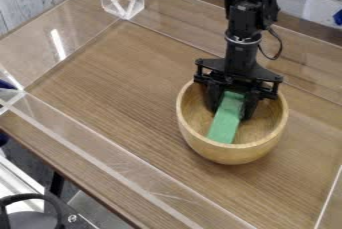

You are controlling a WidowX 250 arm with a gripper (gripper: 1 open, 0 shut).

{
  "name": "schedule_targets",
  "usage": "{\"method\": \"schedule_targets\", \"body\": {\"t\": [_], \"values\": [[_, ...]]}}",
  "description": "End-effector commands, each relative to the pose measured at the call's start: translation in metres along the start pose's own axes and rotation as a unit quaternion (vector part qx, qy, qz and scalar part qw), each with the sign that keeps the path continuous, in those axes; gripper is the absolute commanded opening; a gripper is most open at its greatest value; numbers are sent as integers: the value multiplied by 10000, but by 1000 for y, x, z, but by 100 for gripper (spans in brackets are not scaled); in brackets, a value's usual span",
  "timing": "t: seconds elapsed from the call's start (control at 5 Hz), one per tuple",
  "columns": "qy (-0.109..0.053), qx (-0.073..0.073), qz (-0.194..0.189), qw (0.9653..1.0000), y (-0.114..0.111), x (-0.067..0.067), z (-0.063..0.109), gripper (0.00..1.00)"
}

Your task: Remove the green block from inside the brown bowl and put it on the table

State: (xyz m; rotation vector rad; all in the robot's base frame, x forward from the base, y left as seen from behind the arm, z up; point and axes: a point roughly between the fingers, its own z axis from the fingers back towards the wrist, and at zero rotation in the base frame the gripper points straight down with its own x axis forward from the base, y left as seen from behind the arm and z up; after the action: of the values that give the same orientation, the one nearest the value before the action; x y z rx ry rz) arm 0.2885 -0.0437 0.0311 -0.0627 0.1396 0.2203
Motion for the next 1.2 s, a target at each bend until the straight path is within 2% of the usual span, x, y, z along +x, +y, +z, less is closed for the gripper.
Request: {"method": "schedule_targets", "body": {"t": [0.0,0.6,1.0], "values": [[-273,-150,-71,9995,-2,6,19,0],[-340,-263,-101,9990,-1,3,33,0],[-519,-417,-136,9977,0,0,58,0]]}}
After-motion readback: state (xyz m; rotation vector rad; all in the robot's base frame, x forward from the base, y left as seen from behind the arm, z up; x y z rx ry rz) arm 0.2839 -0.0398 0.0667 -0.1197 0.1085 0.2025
